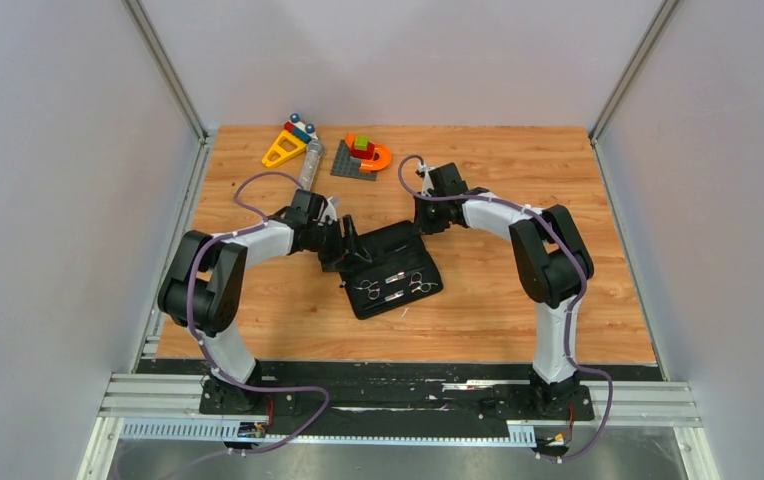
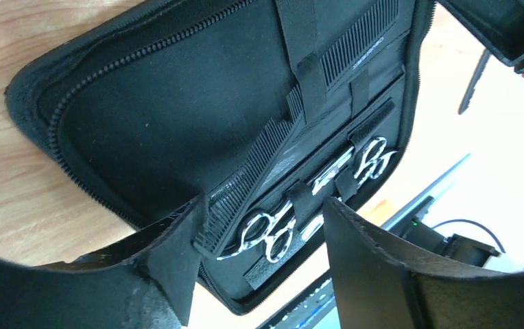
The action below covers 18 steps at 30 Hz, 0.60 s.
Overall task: Sort the hair-cutting tools
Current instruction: Place the comb in the hairdressing tool bag.
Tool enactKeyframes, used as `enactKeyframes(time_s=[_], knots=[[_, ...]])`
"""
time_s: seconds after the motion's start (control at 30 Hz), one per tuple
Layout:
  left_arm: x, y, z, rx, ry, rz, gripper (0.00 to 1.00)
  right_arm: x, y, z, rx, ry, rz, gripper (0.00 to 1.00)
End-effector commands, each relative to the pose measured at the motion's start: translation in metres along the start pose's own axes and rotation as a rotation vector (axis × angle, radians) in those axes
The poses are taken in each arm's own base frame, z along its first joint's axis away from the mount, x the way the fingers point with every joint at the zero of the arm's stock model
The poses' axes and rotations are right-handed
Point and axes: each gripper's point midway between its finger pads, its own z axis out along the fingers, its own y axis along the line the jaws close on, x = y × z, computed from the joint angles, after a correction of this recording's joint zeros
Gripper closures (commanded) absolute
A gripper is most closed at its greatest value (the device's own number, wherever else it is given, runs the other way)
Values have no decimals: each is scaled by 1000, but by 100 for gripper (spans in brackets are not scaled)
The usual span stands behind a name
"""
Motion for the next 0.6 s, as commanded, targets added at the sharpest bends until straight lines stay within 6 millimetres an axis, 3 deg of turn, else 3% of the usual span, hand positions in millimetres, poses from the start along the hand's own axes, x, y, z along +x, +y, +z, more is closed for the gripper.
enactKeyframes(time_s=[0.0,0.3,0.57], knots=[[-2,23,-13,-157,-72,29,27,27,8,9,22,59,-9,100],[-6,36,-55,-335,-158,41,20,25,1,5,70,42,22,100],[-8,14,-58,-269,-203,48,30,26,2,3,74,40,52,100]])
